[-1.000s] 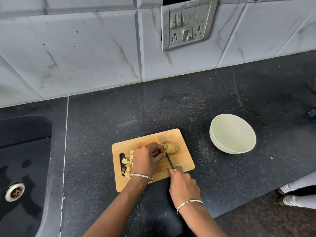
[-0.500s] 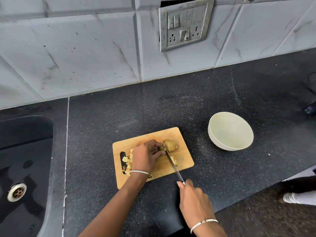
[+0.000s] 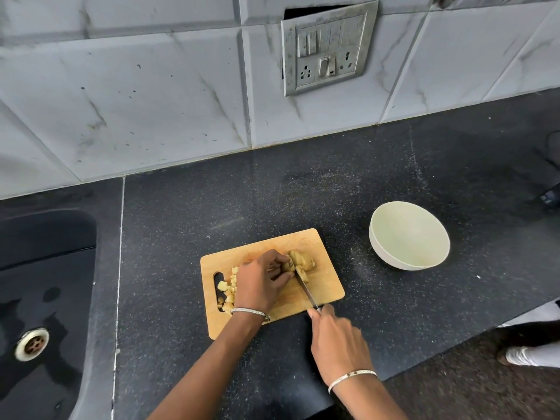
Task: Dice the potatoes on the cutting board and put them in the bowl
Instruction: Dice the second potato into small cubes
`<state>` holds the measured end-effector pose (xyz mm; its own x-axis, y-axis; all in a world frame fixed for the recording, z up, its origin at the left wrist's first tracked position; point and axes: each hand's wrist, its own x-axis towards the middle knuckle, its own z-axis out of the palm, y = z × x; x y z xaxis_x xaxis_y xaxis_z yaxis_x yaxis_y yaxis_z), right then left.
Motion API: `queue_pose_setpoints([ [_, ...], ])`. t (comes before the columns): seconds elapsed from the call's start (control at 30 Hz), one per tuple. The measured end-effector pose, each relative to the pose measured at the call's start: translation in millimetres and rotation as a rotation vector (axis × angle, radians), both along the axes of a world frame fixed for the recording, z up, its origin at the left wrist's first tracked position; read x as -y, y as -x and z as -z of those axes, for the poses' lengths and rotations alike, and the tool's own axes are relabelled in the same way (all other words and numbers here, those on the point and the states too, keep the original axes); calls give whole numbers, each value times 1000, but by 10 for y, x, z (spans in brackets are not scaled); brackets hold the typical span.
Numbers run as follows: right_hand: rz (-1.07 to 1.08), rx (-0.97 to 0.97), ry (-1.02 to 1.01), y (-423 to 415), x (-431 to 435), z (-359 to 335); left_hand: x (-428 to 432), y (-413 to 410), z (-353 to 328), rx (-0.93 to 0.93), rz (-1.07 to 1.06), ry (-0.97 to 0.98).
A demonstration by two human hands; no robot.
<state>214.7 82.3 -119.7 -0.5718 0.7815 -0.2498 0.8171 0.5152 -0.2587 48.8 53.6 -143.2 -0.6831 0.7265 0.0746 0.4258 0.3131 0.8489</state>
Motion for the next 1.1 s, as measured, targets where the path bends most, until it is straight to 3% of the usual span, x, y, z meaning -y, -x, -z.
queue_pose_setpoints([
  [0.33,21,0,23,-28,13,-35,-36,69,-8,-16,71,77],
  [0.5,31,4,39,-10,63,-17,-151,204,-202,-225,262,269],
  [0.67,30,13,58,22,49,-28,-364,329,-322,-343,286,429],
  [1.1,8,-32,64,190,-64,29,-401,386,-316,-268,349,435],
])
